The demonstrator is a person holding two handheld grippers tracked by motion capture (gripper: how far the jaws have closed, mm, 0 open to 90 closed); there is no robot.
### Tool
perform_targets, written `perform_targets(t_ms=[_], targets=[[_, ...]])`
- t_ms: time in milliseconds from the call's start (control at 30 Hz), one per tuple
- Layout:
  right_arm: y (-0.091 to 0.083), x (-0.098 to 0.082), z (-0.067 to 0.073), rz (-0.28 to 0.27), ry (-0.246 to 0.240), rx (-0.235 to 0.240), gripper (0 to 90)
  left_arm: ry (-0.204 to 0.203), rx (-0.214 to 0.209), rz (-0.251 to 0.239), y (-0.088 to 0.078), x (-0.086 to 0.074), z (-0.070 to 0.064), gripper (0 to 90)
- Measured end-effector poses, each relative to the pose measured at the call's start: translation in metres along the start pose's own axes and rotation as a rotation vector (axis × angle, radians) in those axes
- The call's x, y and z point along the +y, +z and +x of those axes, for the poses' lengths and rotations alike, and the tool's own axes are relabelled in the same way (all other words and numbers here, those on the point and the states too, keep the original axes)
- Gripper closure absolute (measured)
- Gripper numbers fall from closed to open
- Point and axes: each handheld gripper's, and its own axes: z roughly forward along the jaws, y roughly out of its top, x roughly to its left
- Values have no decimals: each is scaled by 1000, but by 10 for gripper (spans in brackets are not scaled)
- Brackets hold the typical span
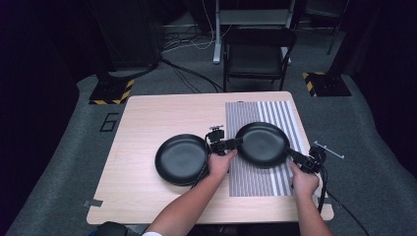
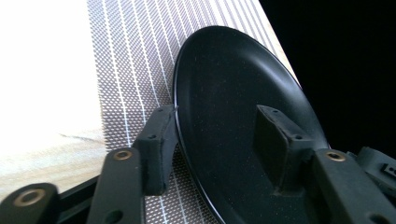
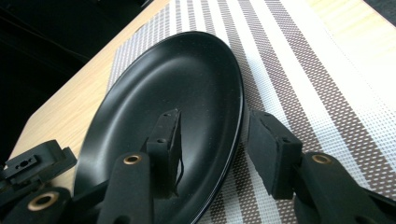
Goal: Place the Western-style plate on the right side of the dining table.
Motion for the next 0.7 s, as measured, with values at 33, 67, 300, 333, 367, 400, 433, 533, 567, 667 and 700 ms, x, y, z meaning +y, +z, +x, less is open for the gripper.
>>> perform_targets(t_ms=[33,67,300,333,367,400,433,533,567,667,700], targets=[[-1,0,0,0,-4,2,536,24,9,0,-2,1,0,484],[-2,0,1,-1,-7,-3,533,25,10,-3,-2,1,-1,484],[-7,-2,2,8,-33,2,522,67,-5,0,-17,7,1,482],[-8,-3,3,10,-44,0,522,73,-8,-4,-20,8,0,483],[-10,-3,4,14,-55,6,522,84,-10,-5,-22,8,0,483],[-10,-4,4,16,-69,7,522,109,-8,-5,-27,9,1,483],[-12,-4,5,17,-74,11,521,125,-2,-10,-29,9,0,482],[-15,-6,7,17,-87,25,514,148,2,-11,-36,11,2,482],[-16,-6,8,14,-86,31,513,144,-8,-10,-40,12,4,483],[-19,-8,11,18,-115,42,507,155,-16,-10,-47,14,8,482],[-20,-8,12,20,-116,43,507,153,-17,-13,-50,15,8,482]])
